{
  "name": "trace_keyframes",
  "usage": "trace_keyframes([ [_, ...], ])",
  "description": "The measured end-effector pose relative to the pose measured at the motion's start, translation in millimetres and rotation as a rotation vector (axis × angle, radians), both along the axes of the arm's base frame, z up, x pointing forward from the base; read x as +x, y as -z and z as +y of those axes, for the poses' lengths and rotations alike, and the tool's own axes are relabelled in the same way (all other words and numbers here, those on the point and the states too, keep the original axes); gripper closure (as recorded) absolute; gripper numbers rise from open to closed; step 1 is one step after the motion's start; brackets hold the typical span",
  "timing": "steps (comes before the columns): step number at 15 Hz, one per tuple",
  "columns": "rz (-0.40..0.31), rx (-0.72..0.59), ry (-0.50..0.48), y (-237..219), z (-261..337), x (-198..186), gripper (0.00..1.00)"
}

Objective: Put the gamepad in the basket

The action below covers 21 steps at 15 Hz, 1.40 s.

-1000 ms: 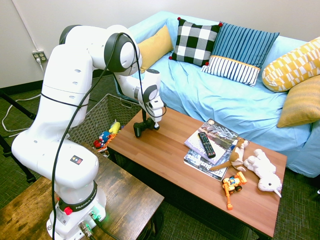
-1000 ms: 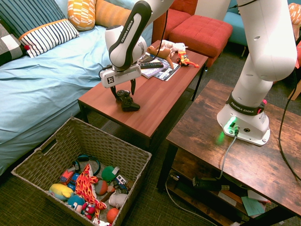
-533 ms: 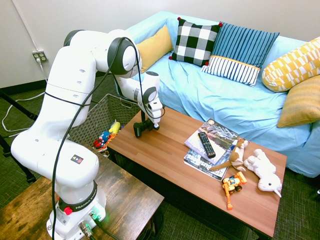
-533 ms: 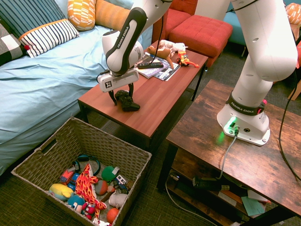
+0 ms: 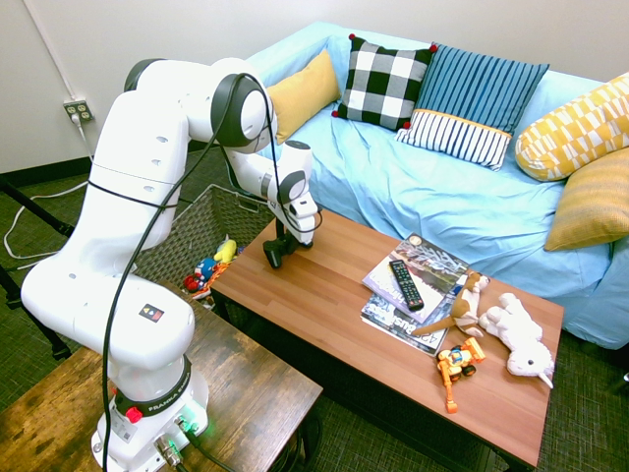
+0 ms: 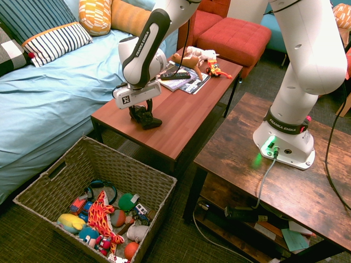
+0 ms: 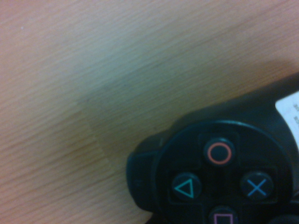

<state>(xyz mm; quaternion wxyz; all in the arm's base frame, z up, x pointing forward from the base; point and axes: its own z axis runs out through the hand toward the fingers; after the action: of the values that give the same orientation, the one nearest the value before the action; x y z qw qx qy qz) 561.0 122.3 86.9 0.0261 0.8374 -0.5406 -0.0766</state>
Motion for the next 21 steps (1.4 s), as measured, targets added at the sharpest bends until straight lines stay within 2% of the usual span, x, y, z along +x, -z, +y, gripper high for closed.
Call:
trace_keyframes([
  [4,-0.037,0.015,-0.059,-19,-1,7,1.0],
  [7,-0.091,0.023,-0.095,-59,6,9,1.0],
  [10,-0.139,0.013,-0.173,-103,42,-3,1.0],
  [12,-0.152,0.003,-0.223,-114,84,-16,1.0],
  [15,-0.149,0.009,-0.278,-113,140,-38,1.0],
  [18,-0.137,0.01,-0.281,-108,143,-36,1.0],
  [21,-0.139,0.064,-0.283,-60,166,-34,1.0],
])
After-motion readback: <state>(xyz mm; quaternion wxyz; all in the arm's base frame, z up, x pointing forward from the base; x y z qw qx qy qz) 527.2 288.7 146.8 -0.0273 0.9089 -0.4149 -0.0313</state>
